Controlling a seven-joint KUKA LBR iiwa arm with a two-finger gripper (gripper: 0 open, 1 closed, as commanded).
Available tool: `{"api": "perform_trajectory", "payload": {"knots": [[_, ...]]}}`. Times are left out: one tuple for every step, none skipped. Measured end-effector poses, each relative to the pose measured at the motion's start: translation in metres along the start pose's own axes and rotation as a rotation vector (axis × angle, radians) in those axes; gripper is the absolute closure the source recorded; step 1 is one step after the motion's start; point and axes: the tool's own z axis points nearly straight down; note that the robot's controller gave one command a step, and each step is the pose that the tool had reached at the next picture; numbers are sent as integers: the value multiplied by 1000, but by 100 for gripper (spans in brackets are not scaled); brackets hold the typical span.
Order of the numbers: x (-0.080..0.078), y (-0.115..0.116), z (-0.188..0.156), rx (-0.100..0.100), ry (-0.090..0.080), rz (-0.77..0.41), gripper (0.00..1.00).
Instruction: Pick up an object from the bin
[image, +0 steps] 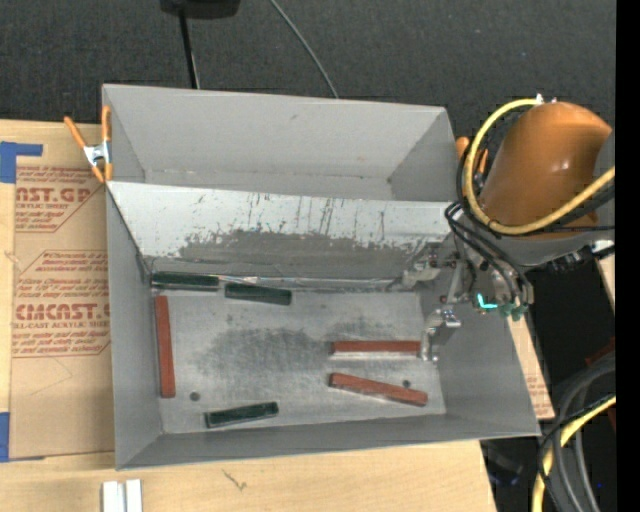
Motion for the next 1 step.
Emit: {"api": "perform_trajectory", "payload": {"knots": [[-1,0,-3,1,-7,-1,0]]}}
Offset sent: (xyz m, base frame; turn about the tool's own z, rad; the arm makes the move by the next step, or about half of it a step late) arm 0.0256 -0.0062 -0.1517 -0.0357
